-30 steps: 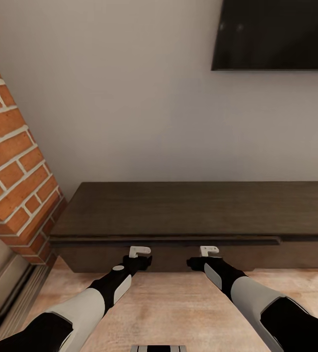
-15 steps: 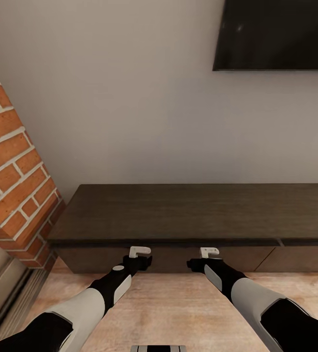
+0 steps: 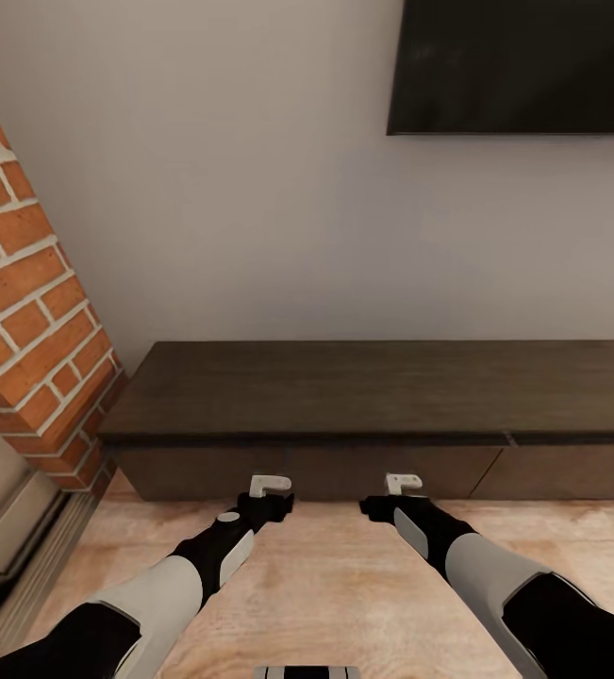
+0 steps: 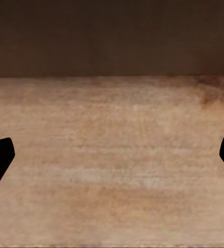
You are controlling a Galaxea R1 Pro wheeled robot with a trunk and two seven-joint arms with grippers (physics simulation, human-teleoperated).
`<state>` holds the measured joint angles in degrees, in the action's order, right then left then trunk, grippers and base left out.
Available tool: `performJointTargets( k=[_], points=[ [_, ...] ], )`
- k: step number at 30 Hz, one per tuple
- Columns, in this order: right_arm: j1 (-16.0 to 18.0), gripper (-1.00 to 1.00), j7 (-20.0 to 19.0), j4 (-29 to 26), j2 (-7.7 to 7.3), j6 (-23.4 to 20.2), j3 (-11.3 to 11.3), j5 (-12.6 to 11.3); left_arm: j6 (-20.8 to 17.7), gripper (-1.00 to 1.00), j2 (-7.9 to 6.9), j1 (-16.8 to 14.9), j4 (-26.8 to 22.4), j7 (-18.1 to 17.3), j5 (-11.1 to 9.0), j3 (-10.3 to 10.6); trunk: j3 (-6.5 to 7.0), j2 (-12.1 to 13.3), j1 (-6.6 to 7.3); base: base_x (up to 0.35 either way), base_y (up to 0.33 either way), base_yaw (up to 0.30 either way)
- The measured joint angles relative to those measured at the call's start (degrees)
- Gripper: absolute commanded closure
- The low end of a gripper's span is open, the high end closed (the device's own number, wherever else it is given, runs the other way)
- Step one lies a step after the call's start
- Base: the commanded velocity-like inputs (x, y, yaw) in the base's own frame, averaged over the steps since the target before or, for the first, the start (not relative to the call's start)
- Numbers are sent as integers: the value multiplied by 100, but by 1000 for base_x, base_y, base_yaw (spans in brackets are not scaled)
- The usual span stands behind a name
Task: Place each of the two pumpkins and all three candles from the living room inside a cabinet in the living room (use any cabinet), then make sure every cabinet is closed, and position the cauldron so it is next to a table in the living room.
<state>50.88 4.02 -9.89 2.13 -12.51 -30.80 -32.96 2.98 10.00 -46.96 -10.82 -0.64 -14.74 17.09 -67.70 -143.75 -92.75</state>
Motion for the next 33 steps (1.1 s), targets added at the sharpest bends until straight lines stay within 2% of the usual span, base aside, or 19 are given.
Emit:
performJointTargets(
  k=[15, 23, 33],
  points=[
    [0, -100, 0, -1, -8, 5, 5, 6, -2, -100, 0, -1, 6, -10, 0, 1, 70, 0, 1, -232, -93, 0],
    [-9, -100, 1, 155, -25, 6, 1, 25, -166, -100, 0, 22, 99, -38, -14, -3, 143, 0, 3, -28, -6, 0],
    [-78, -100, 2, 287, -30, 15, -8, 25, -191, -100, 0, 49, 315, -30, -20, -36, 235, 0, 3, -1, 0, 0]
  ],
)
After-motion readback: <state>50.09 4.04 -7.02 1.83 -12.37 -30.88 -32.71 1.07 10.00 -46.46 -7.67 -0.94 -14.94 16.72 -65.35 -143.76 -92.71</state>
